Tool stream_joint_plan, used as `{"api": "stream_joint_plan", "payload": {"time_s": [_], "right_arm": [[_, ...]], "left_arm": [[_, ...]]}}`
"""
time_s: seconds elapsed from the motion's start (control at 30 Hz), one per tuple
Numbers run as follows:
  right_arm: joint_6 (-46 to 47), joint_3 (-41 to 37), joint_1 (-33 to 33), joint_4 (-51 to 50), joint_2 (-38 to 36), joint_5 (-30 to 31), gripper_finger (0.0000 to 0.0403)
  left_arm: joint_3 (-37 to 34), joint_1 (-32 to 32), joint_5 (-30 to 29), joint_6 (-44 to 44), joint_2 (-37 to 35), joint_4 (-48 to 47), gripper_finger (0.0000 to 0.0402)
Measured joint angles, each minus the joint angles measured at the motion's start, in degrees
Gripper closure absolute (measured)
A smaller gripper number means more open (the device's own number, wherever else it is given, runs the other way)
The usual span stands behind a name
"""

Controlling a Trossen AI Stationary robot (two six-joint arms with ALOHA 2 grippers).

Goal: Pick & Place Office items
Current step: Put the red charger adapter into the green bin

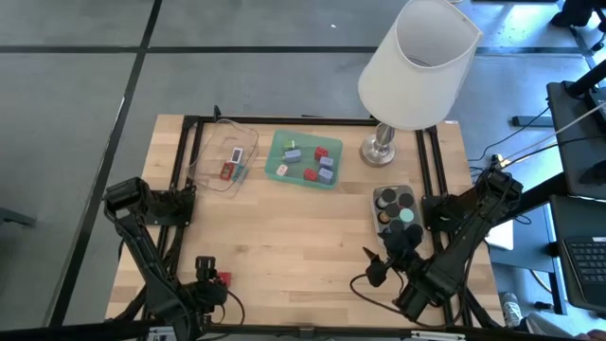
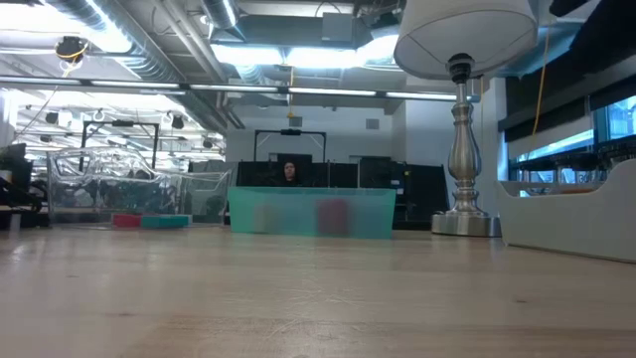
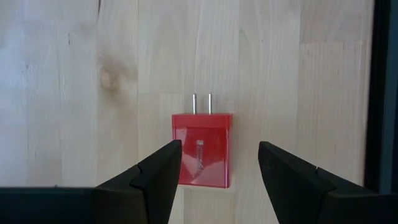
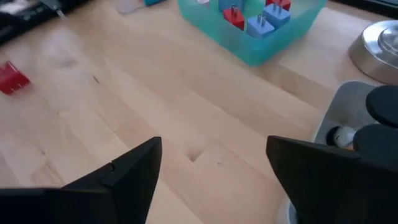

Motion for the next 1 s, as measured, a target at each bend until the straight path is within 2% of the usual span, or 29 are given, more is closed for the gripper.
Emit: {"api": "stream_joint_plan", "payload": {"time_s": [0.17, 0.67, 0.8, 1.0], "right_arm": [[-2.2, 0.0, -0.3, 0.6, 0.0, -3.8, 0.0115], [-1.9, 0.0, -0.3, 9.5, 0.0, -24.8, 0.0115], [-2.0, 0.0, -0.3, 12.9, 0.0, -27.6, 0.0115], [-2.0, 0.0, -0.3, 18.1, 0.0, -27.8, 0.0115]], "left_arm": [[0.0, 0.0, 0.0, 0.0, 0.0, 0.0, 0.019], [0.1, 0.8, -0.2, -5.6, 0.0, 0.1, 0.0189], [0.1, 1.9, -0.2, -6.0, 0.0, 0.1, 0.0189], [0.1, 3.7, 0.4, -10.0, -0.1, -1.2, 0.0189]]}}
